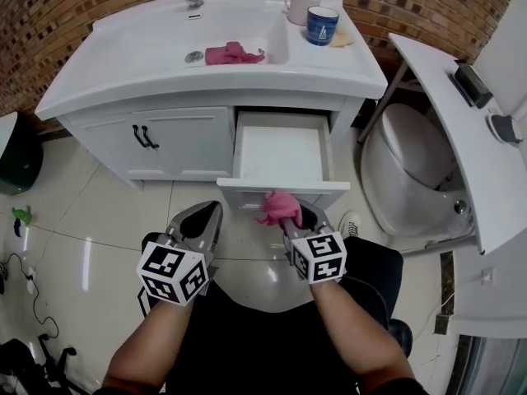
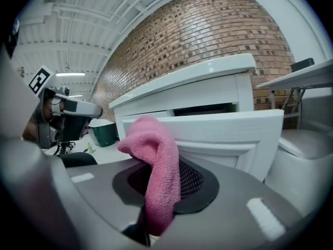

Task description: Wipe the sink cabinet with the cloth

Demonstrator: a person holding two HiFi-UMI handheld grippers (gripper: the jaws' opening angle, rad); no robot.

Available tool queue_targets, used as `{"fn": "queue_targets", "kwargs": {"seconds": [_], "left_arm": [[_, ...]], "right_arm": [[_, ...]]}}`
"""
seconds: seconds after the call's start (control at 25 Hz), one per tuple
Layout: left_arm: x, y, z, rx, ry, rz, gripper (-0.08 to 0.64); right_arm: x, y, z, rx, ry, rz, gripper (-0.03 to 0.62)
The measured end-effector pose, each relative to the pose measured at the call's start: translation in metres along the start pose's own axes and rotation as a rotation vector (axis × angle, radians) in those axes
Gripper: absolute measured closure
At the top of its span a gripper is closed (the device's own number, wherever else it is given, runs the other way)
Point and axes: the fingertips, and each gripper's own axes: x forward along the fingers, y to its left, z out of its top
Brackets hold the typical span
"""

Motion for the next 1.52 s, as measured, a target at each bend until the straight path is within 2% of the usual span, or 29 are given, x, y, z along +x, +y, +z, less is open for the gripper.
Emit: {"fn": "queue_targets", "kwargs": {"seconds": [0.2,0.52,0.76,0.96,1.08,1.24,1.36,1.52], "left_arm": [[0.008,-0.002,-0.005,-0.036,0.001,-0.011,0.554],[0.018,-0.016,-0.007,-0.021,-0.005,-0.037,0.554],[0.021,-0.017,-0.006,-0.036,-0.018,-0.041,0.554],[0.022,-0.017,-0.004,-0.042,-0.027,-0.042,0.554],[0.021,-0.011,-0.004,-0.057,-0.035,-0.034,0.554],[0.019,0.001,-0.003,-0.1,-0.052,-0.004,0.554],[0.016,0.006,-0.001,-0.105,-0.056,0.009,0.554],[0.01,0.01,-0.001,-0.093,-0.049,0.021,0.554]], "right_arm": [[-0.019,-0.04,-0.003,0.036,-0.008,-0.077,0.512],[-0.057,-0.095,-0.011,0.08,-0.004,-0.202,0.512],[-0.075,-0.121,-0.015,0.094,0.003,-0.274,0.512],[-0.08,-0.125,-0.016,0.086,0.004,-0.3,0.512],[-0.073,-0.102,-0.014,0.065,0.003,-0.225,0.512],[-0.038,-0.027,-0.018,-0.038,0.055,-0.005,0.512],[-0.004,0.033,-0.024,-0.134,0.085,0.123,0.512],[0.038,0.081,-0.046,-0.179,0.132,0.199,0.512]]}}
